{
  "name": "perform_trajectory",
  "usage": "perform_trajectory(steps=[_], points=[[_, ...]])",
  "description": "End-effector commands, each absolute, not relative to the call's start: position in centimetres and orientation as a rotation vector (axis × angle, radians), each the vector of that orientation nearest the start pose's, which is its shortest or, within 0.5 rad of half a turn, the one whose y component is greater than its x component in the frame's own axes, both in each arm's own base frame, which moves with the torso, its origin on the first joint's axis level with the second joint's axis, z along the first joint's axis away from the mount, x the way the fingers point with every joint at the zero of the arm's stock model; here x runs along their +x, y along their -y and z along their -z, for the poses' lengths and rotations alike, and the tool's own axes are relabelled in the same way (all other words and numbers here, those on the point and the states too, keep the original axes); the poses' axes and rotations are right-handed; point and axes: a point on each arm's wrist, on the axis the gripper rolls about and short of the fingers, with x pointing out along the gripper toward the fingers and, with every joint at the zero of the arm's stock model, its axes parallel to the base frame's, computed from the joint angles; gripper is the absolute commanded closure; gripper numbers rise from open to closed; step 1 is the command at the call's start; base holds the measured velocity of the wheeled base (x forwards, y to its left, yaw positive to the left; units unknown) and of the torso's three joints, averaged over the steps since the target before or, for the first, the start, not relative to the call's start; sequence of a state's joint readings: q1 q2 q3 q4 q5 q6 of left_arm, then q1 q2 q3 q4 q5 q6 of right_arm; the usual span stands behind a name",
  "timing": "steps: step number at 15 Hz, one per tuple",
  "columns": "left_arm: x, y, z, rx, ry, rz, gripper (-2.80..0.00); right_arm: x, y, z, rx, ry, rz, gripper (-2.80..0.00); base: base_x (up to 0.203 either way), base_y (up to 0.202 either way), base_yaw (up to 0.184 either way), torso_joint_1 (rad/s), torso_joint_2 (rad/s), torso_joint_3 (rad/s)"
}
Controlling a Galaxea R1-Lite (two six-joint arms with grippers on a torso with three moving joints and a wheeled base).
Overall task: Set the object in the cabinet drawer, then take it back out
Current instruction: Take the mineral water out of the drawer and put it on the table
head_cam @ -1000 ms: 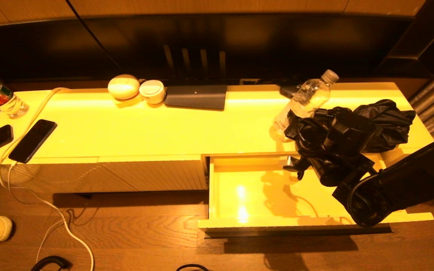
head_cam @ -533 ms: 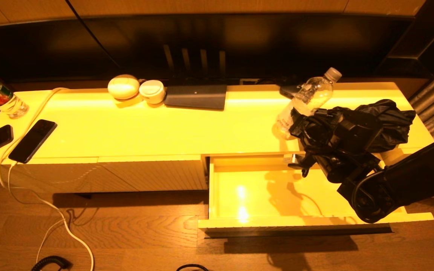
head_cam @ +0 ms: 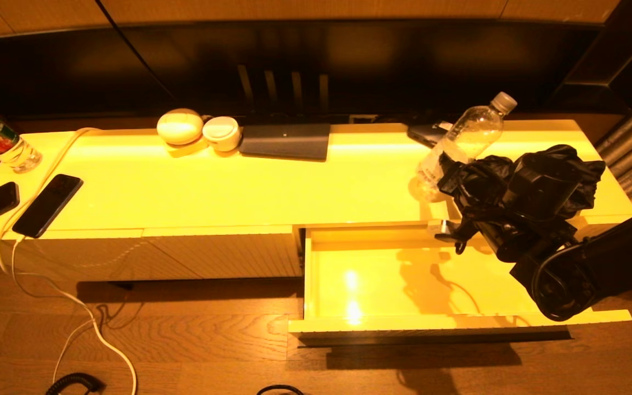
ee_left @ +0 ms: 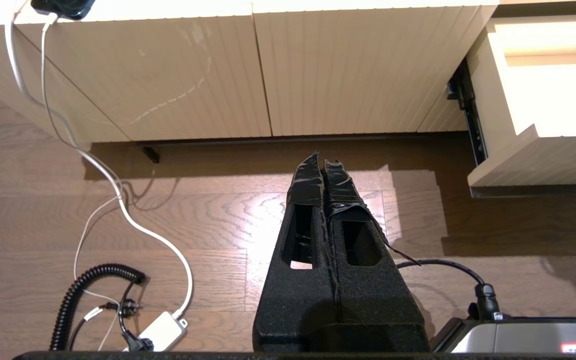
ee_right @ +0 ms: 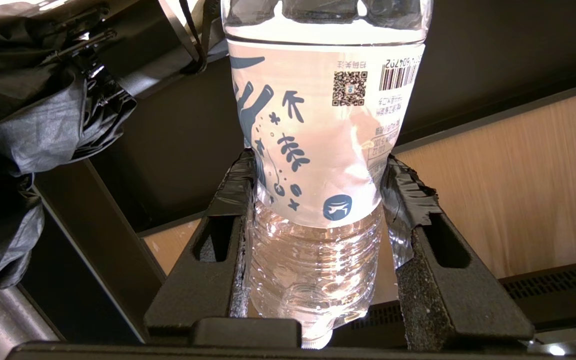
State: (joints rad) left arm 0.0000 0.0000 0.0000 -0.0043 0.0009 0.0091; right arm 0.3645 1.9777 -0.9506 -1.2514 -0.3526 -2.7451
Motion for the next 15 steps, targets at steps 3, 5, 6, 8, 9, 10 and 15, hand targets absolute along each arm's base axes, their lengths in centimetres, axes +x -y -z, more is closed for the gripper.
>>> perform_trajectory(steps=[3,5,6,8,9,10,15], points=[[-2.3,0.0,-7.6,0.009,0.003,-0.002,0.0,35.4,-13.4,-17.9,-2.671,0.081,0.26,0.0,0.0,0.0,0.0,0.0,0.0,0.0],[-2.3,0.0,-7.6,0.009,0.003,-0.002,0.0,35.6,-13.9,-17.4,-2.674,0.091,0.246,0.0,0.0,0.0,0.0,0.0,0.0,0.0],[-2.3,0.0,-7.5,0.009,0.002,-0.002,0.0,35.7,-14.0,-17.4,-2.674,0.094,0.246,0.0,0.0,0.0,0.0,0.0,0.0,0.0],[-2.3,0.0,-7.6,0.009,0.003,-0.002,0.0,35.8,-14.1,-17.4,-2.672,0.095,0.249,0.0,0.0,0.0,0.0,0.0,0.0,0.0],[-2.3,0.0,-7.6,0.009,0.003,-0.002,0.0,35.8,-14.2,-17.4,-2.673,0.095,0.247,0.0,0.0,0.0,0.0,0.0,0.0,0.0],[-2.3,0.0,-7.6,0.009,0.003,-0.002,0.0,35.8,-14.2,-17.3,-2.674,0.096,0.245,0.0,0.0,0.0,0.0,0.0,0.0,0.0],[-2.3,0.0,-7.6,0.009,0.003,-0.002,0.0,35.8,-14.4,-17.5,-2.67,0.1,0.251,0.0,0.0,0.0,0.0,0.0,0.0,0.0]])
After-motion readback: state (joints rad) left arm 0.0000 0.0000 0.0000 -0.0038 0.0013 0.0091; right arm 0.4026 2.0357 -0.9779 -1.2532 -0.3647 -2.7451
